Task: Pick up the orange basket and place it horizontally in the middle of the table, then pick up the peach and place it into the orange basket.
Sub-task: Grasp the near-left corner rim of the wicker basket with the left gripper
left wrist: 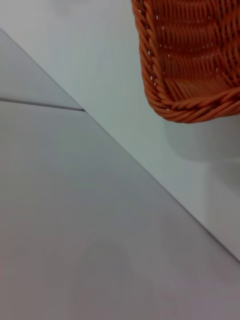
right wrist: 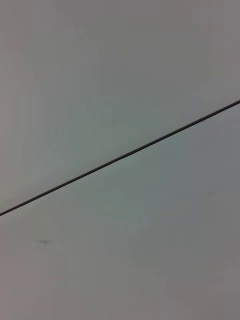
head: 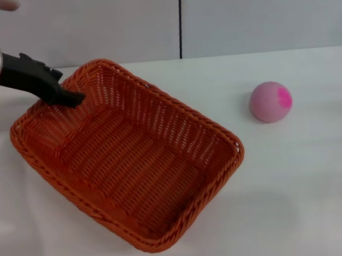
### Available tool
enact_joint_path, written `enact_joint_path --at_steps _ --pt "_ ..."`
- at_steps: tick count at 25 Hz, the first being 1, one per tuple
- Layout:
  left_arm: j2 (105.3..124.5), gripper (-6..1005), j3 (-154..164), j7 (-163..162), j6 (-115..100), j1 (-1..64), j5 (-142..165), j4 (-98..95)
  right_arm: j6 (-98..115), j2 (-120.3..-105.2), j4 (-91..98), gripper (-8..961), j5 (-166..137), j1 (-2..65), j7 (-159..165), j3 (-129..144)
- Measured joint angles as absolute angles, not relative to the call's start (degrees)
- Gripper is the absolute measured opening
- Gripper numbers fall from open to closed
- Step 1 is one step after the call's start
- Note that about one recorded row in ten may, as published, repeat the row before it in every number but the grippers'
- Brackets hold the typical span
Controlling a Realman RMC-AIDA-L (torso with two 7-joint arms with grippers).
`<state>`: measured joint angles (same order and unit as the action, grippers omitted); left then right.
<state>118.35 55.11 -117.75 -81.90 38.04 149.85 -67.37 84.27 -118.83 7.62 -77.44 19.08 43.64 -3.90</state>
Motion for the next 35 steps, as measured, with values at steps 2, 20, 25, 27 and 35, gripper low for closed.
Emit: enact_joint_path --at_steps 2,20,25,27,35 --pt "118.36 710 55.11 -117.77 -81.59 38.28 150.15 -66.62 84.25 -118.83 7.59 730 -77.44 19.08 43.64 -3.89" --pt "118.38 570 56.60 -119.42 -79.50 39.55 151.85 -64.57 82.75 -118.83 7.38 729 -77.61 18.96 43.36 -3.78" --pt "118.23 459 56.60 -119.63 -79.97 39.62 152.73 -64.51 82.75 -118.80 7.57 729 -77.61 18.88 43.50 -3.78" --pt "118.19 373 56.55 -119.76 -80.68 39.75 153.68 -64.73 82.77 -118.76 7.71 729 -77.57 18.81 43.62 -3.81" --pt "118.24 195 56.52 -120.56 -81.88 39.81 154.21 -65.49 82.76 -118.72 7.73 730 -77.21 18.89 43.71 -3.87"
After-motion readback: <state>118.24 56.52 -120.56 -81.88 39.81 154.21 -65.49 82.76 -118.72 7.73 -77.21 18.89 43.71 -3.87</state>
